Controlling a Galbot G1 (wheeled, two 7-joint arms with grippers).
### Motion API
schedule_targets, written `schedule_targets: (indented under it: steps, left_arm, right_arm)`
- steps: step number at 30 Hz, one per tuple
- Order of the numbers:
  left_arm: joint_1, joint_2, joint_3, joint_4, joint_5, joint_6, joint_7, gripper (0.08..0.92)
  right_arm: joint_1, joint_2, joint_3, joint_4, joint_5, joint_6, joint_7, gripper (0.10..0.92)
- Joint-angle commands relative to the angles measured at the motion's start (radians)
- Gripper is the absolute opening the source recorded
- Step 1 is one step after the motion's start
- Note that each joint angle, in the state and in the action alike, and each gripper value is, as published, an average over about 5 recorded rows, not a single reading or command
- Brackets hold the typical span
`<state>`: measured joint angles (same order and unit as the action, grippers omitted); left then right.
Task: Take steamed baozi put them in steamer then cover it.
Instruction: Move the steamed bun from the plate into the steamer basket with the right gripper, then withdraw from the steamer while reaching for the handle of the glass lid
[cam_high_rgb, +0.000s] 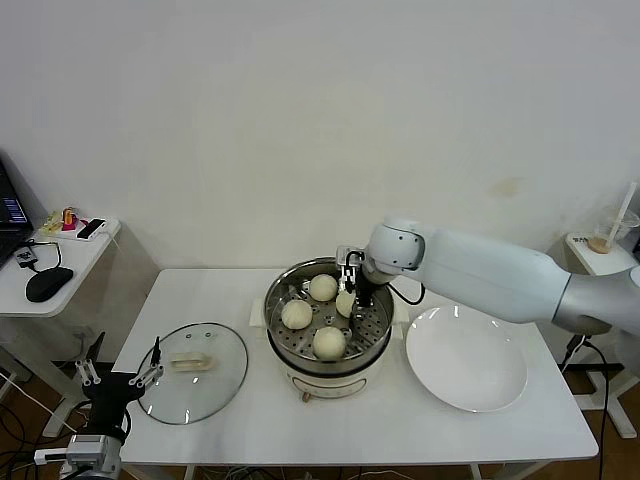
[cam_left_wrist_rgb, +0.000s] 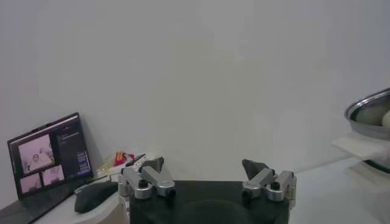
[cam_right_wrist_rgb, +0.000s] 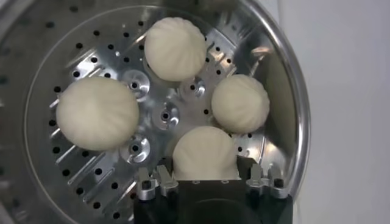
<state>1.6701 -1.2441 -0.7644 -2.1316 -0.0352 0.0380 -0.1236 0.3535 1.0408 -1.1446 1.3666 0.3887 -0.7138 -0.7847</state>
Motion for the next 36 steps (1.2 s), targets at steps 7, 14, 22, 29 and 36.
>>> schedule_targets:
  steps: [7,14,22,29,36]
  left_arm:
    - [0.001,-0.003,0.000,0.001,0.000,-0.001,-0.001,0.823]
    - [0.000,-0.002,-0.001,-0.003,-0.004,-0.002,0.000,0.823]
    - [-0.004,-0.001,0.003,0.001,-0.010,-0.002,-0.001,0.823]
    - [-0.015,-0.011,0.030,0.007,-0.009,-0.008,-0.003,0.823]
    - [-0.016,-0.019,0.056,0.010,-0.005,-0.021,-0.004,0.823]
  right_arm:
    - [0.044,-0.043,-0.006,0.064,0.005,-0.015,-0.018,0.710]
    - [0.103,-0.156,0.042,0.208,0.005,-0.014,0.010,0.819]
    - [-0.061,-0.400,0.198,0.400,0.180,0.127,0.500,0.823]
    - [-0.632,-0.510,0.708,0.459,0.181,0.486,0.863,0.823]
    - [-1.332,-0.263,1.498,0.530,-0.013,0.684,0.801,0.823]
